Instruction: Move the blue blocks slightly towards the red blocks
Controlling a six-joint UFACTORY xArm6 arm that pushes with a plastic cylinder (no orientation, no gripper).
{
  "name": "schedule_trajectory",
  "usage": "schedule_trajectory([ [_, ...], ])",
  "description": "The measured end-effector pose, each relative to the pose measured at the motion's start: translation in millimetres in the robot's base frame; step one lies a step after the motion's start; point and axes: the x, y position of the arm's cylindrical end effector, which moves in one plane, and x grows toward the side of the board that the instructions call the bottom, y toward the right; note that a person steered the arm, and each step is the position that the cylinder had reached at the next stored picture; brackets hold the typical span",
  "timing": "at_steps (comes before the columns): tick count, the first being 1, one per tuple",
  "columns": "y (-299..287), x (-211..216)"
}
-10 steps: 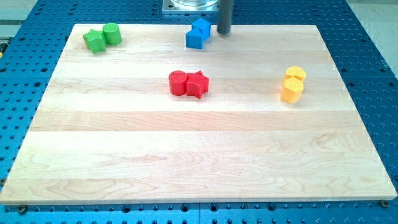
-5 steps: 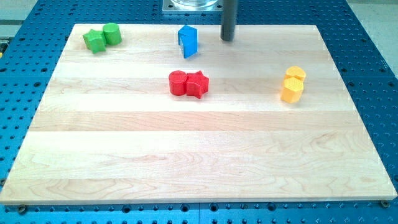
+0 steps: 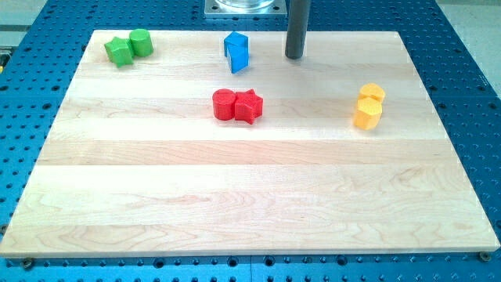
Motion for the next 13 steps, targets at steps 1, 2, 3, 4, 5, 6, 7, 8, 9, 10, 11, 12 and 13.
schedule_trajectory([
  [1, 5, -20],
  [2, 20, -64],
  [3, 18, -65],
  [4, 7, -65],
  [5, -21, -64],
  [6, -54, -64],
  [7, -82, -63],
  [8, -85, -63],
  [9, -9, -55],
  [10, -11, -59],
  [11, -47, -63],
  [12, -76, -64],
  [13, -94, -64],
])
